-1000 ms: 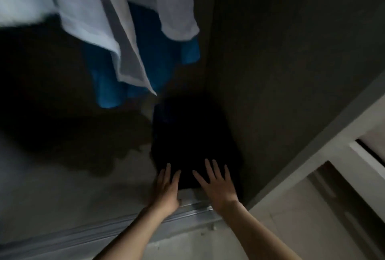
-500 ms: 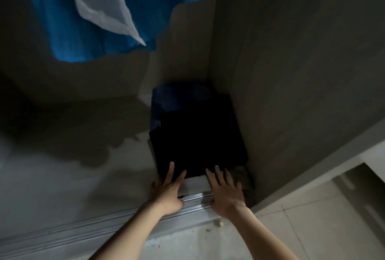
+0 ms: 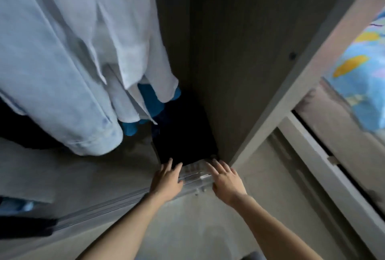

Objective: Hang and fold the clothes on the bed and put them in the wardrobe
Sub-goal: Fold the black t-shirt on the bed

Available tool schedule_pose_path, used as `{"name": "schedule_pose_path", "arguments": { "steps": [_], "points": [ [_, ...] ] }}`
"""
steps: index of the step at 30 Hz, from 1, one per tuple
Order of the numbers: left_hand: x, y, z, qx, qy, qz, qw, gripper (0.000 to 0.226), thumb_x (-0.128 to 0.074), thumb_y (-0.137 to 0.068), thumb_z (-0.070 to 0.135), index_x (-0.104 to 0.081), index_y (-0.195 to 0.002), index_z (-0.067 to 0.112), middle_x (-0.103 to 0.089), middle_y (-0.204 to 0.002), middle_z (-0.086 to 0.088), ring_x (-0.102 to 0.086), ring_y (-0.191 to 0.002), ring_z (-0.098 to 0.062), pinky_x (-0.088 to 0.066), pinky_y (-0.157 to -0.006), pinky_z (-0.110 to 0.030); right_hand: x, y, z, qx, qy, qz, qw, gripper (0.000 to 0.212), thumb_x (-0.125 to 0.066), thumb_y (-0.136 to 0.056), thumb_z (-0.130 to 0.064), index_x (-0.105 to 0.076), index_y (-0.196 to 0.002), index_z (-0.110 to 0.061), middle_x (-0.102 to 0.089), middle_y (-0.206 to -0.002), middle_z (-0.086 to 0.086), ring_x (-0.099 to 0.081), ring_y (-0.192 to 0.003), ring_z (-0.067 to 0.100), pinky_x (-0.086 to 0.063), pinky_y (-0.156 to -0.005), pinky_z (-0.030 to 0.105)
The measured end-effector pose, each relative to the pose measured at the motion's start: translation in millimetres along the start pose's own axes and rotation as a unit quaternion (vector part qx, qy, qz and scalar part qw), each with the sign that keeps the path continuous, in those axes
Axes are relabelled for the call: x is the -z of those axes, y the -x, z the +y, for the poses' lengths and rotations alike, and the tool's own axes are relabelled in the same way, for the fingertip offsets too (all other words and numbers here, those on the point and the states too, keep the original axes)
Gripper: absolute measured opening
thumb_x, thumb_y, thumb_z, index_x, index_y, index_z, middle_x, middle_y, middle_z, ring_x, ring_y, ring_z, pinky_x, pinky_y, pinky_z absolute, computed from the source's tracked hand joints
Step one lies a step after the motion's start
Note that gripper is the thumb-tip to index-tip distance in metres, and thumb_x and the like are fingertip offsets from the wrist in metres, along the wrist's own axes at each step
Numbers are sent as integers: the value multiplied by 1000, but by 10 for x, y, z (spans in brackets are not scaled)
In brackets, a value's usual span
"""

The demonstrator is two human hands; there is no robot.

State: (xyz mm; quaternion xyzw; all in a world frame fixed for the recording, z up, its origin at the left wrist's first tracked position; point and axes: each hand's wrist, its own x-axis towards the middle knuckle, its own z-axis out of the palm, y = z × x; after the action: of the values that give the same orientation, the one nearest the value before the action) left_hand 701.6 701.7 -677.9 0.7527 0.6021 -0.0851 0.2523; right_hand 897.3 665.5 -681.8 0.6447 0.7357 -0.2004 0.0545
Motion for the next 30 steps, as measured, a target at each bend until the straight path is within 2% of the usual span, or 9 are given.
{"name": "schedule_pose_path", "arguments": {
  "steps": [2, 6, 9, 12, 18, 22, 24, 27, 30],
  "points": [
    [411, 314, 304, -36, -6, -10, 999, 60, -48, -91, 29, -25, -146, 24, -8, -157, -8, -19, -139, -27, -28, -108, -35, 455, 447, -59, 1, -14, 1, 1000, 74, -48, -86, -18, -12, -150, -28, -8, -158, 4, -13, -144, 21, -19, -113, 32],
    [996, 889, 862, -98, -16, -5, 995, 56, -46, -92, 32, -27, -145, 25, -11, -157, -3, -20, -138, -25, -30, -107, -38, 1150, 1366, -118, -58, -26, 24, 998, 74, -46, -87, -18, -10, -150, -30, -5, -158, 6, -11, -144, 20, -18, -112, 31],
    [1295, 1279, 1247, -149, -8, -16, 989, 55, -45, -92, 30, -29, -144, 24, -15, -156, -3, -20, -138, -22, -26, -107, -34, 1495, 2068, -112, -135, -36, 40, 989, 72, -47, -88, -21, -10, -150, -30, -5, -158, 6, -11, -144, 19, -17, -112, 30],
    [1645, 1682, 1767, -252, -17, -14, 968, 56, -46, -93, 31, -29, -145, 24, -18, -155, -3, -22, -138, -20, -23, -108, -29, 1900, 2997, -166, -262, -61, 97, 958, 72, -49, -89, -23, -12, -150, -30, -5, -158, 6, -11, -144, 19, -20, -112, 30],
    [1939, 2666, 2749, -420, -2, -38, 907, 55, -51, -93, 27, -32, -144, 19, -25, -152, -7, -26, -137, -21, -20, -108, -25, 2071, 4971, -612, -494, -108, 193, 841, 73, -53, -89, -33, -13, -150, -28, -5, -158, 5, -18, -142, 20, -21, -109, 25],
    [1721, 3508, 3327, -522, -38, -88, 847, 54, -50, -94, 27, -31, -144, 16, -28, -150, -8, -28, -136, -24, -27, -109, -33, 1900, 6212, -1179, -641, -122, 232, 721, 68, -57, -90, -31, -23, -148, -23, -14, -156, 10, -21, -141, 23, -28, -107, 30],
    [1536, 4044, 3512, -574, -39, -120, 809, 53, -51, -94, 26, -33, -143, 13, -32, -148, -8, -31, -134, -25, -30, -108, -35, 1749, 6735, -1572, -707, -127, 244, 652, 65, -55, -91, -31, -24, -147, -19, -15, -155, 12, -20, -140, 25, -29, -108, 33],
    [1196, 4920, 3656, -652, -57, -167, 737, 53, -51, -94, 26, -34, -143, 15, -33, -147, -6, -32, -133, -24, -31, -106, -35, 1514, 7304, -2292, -770, -116, 268, 567, 62, -52, -93, -32, -24, -148, -19, -15, -155, 13, -18, -141, 25, -23, -110, 33],
    [850, 5770, 3623, -725, -84, -209, 651, 57, -50, -93, 28, -29, -145, 20, -28, -150, -4, -28, -136, -22, -30, -108, -32, 1392, 7627, -3034, -809, -91, 319, 486, 59, -65, -85, -19, -42, -139, -12, -32, -148, 19, -32, -136, 33, -30, -108, 39]
  ]
}}
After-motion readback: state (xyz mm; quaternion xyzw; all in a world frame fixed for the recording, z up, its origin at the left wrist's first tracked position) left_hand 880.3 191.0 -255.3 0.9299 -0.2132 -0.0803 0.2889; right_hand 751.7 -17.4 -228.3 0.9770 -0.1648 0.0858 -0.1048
